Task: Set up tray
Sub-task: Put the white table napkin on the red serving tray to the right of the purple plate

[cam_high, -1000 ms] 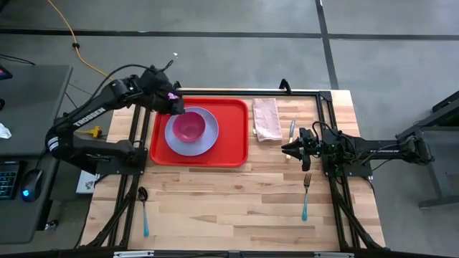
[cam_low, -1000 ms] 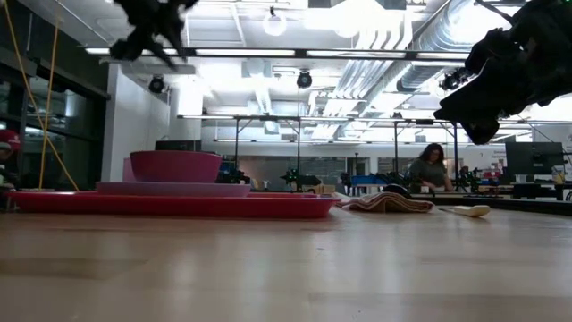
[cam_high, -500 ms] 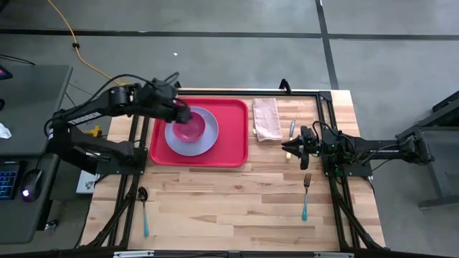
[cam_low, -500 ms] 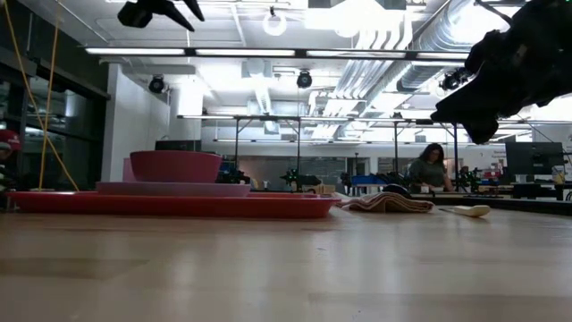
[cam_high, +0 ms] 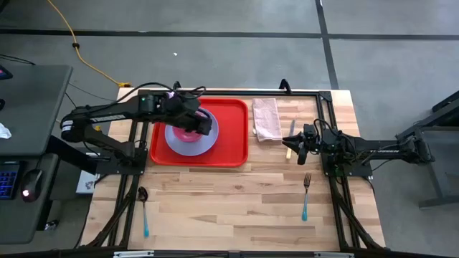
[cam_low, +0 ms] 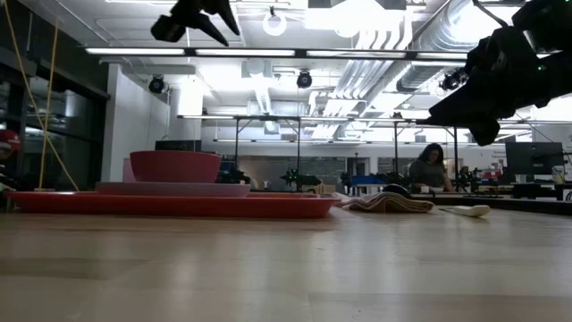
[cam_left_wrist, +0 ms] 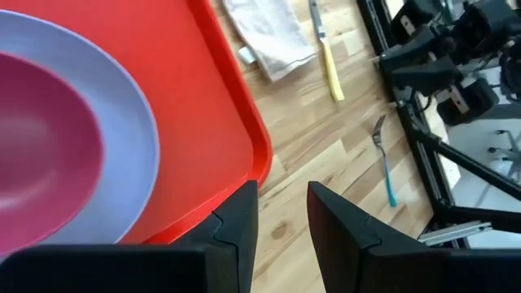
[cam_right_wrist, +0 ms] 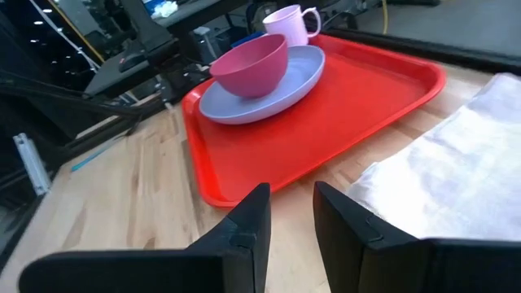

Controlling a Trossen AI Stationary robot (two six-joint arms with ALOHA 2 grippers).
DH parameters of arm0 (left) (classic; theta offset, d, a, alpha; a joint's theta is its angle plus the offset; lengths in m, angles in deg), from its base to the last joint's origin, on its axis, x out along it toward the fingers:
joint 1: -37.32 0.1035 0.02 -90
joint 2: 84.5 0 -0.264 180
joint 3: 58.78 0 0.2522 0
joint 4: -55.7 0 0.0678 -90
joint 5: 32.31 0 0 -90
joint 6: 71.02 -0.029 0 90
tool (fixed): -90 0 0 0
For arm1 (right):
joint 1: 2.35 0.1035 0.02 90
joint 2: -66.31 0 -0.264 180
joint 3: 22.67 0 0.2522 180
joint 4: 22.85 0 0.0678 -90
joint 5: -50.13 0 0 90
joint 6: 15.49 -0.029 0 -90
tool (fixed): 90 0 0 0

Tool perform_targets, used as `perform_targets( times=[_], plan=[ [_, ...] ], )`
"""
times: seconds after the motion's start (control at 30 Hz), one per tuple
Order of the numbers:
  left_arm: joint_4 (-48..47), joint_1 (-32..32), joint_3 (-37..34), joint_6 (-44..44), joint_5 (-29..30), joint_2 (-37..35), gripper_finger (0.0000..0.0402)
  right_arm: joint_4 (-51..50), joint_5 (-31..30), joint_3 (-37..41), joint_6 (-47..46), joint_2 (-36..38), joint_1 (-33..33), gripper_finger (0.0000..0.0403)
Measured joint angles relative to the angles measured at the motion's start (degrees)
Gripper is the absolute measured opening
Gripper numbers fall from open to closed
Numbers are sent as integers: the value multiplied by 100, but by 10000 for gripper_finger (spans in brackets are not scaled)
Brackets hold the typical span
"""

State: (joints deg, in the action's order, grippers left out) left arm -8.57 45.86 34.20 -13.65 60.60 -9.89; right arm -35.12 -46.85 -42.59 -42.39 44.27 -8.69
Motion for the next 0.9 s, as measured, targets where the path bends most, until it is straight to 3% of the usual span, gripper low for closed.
perform_targets(
  times=[0.7,0.9],
  plan=[
    [2045,3,-4,-111,44,753,138,0,71,0,-12,0,1,73],
    [2001,3,-4,-170,46,785,138,4,-524,0,-156,0,1,73]
  ],
)
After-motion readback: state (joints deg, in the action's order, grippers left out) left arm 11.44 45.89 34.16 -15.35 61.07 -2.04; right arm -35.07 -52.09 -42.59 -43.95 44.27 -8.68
